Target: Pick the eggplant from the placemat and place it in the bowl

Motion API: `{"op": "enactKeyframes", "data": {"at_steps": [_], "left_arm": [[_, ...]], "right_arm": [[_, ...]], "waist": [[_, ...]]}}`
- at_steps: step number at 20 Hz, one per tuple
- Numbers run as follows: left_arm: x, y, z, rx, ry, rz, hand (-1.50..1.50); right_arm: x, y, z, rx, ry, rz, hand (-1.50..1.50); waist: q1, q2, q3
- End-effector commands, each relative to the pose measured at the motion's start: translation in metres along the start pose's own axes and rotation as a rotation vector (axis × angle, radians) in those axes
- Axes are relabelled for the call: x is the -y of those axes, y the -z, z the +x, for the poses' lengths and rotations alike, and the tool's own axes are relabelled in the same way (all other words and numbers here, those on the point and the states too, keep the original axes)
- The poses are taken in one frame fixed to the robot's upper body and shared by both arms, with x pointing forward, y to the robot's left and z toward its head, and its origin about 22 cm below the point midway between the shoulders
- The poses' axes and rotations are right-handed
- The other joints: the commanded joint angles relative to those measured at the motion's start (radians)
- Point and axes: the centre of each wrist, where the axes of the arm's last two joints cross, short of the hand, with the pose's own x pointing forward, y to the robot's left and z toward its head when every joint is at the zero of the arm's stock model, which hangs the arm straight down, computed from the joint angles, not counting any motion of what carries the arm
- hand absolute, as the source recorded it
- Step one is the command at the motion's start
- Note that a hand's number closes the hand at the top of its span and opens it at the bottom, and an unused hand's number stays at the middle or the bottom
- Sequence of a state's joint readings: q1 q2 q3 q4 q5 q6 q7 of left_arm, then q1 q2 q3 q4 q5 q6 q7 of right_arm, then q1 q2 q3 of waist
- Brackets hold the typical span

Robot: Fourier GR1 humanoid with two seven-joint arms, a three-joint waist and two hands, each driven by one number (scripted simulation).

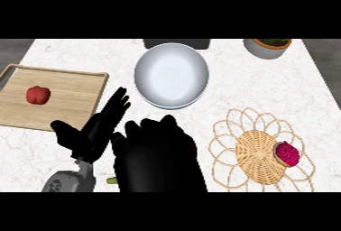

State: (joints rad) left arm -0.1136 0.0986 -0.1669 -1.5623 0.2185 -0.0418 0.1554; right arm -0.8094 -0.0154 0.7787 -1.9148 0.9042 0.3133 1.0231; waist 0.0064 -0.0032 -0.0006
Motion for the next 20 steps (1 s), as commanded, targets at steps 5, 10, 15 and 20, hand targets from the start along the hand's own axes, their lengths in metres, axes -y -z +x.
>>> {"op": "enactKeyframes", "data": {"at_steps": [5,10,15,20], "left_arm": [[-0.011,0.011,0.014,0.006,-0.016,0.001,0.00],[0.002,0.010,0.016,0.005,-0.013,-0.005,0.00],[0.010,0.013,0.009,0.007,-0.006,-0.007,0.00],[0.016,-0.001,0.011,0.015,-0.016,-0.035,0.00]], "right_arm": [[0.011,0.069,-0.028,-0.133,0.011,-0.046,1.50],[-0.015,0.099,-0.061,-0.141,0.064,-0.044,1.50],[-0.021,0.142,-0.075,-0.160,0.034,-0.065,1.50],[-0.060,0.163,-0.130,-0.199,-0.086,-0.054,1.50]], "waist": [[0.002,0.006,0.000],[0.004,0.006,0.000],[0.010,0.007,0.000],[0.025,0.012,0.000]]}}
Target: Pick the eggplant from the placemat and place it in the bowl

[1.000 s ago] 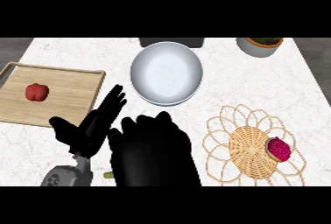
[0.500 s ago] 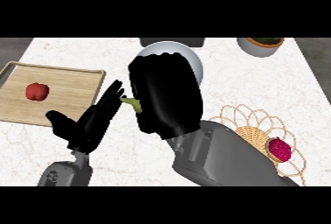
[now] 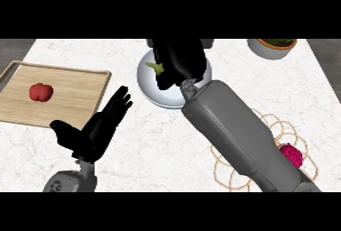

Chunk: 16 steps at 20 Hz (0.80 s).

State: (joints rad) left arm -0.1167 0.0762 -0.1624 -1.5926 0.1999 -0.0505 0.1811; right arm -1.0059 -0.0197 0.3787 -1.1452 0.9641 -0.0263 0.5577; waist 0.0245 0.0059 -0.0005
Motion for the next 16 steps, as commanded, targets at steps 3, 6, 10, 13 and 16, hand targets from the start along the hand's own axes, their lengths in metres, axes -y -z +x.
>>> {"op": "enactKeyframes", "data": {"at_steps": [3,6,10,13,16], "left_arm": [[-0.012,0.011,0.009,-0.001,0.005,0.011,0.00],[-0.007,0.008,0.003,0.006,-0.006,-0.013,0.00],[0.024,0.010,0.007,0.021,-0.009,-0.036,0.00],[0.010,0.025,0.007,0.023,0.021,-0.031,0.00],[0.009,0.009,0.004,0.018,0.013,-0.049,0.00]], "right_arm": [[-0.041,0.033,-0.029,-0.028,-0.095,0.008,1.50],[-0.048,0.043,-0.054,-0.123,-0.158,0.157,1.50],[-0.055,0.051,-0.061,-0.264,-0.028,0.160,-1.50],[-0.051,0.057,-0.068,-0.195,0.064,0.146,-1.50],[-0.069,0.046,-0.092,-0.198,0.196,0.125,-1.50]], "waist": [[0.016,0.011,0.000],[0.024,0.014,-0.001],[0.043,0.017,0.000],[0.037,0.026,0.000],[0.044,0.022,0.001]]}}
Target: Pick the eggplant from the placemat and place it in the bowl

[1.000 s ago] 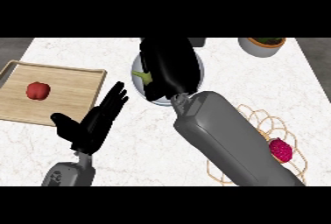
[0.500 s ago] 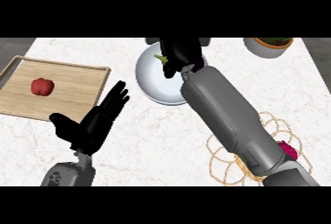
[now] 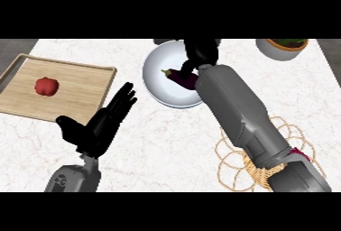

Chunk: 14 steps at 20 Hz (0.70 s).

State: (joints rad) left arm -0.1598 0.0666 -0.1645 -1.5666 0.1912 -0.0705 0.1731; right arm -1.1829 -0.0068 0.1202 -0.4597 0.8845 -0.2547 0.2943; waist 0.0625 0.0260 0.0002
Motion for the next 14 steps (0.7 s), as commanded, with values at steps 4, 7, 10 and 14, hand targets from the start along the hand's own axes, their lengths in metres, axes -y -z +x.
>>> {"op": "enactKeyframes", "data": {"at_steps": [4,7,10,14], "left_arm": [[0.003,-0.005,-0.006,0.003,-0.016,0.009,0.00],[-0.010,0.002,0.002,-0.004,-0.003,0.004,0.00],[-0.006,-0.002,-0.007,-0.023,-0.013,0.018,0.00],[-0.015,-0.010,-0.015,-0.051,-0.021,0.100,0.00]], "right_arm": [[0.010,0.003,-0.018,0.039,0.426,-0.176,-1.50],[0.022,0.000,-0.028,0.123,0.631,-0.324,-1.50],[0.024,-0.004,-0.038,0.222,0.771,-0.339,-1.50],[0.011,-0.033,-0.060,0.334,0.888,-0.323,-1.50]], "waist": [[0.005,-0.001,0.003],[-0.009,-0.007,0.004],[-0.028,-0.017,0.002],[-0.083,-0.042,0.001]]}}
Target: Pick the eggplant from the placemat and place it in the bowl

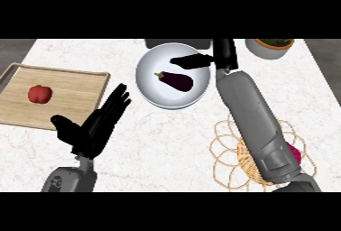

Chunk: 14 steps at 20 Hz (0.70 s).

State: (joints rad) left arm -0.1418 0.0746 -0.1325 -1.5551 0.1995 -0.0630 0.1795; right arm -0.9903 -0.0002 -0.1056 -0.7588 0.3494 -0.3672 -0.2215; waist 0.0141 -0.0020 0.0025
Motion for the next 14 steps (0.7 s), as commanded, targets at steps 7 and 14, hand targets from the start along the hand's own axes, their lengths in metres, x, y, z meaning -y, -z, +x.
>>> {"op": "enactKeyframes", "data": {"at_steps": [7,14], "left_arm": [[-0.022,-0.020,-0.011,-0.013,-0.010,0.085,0.00],[-0.028,-0.021,0.005,-0.002,-0.007,0.097,0.00]], "right_arm": [[0.038,-0.103,-0.017,0.159,0.278,0.016,-1.50],[0.093,-0.201,-0.014,0.217,0.262,0.087,1.50]], "waist": [[-0.082,-0.024,-0.002],[-0.117,-0.027,-0.002]]}}
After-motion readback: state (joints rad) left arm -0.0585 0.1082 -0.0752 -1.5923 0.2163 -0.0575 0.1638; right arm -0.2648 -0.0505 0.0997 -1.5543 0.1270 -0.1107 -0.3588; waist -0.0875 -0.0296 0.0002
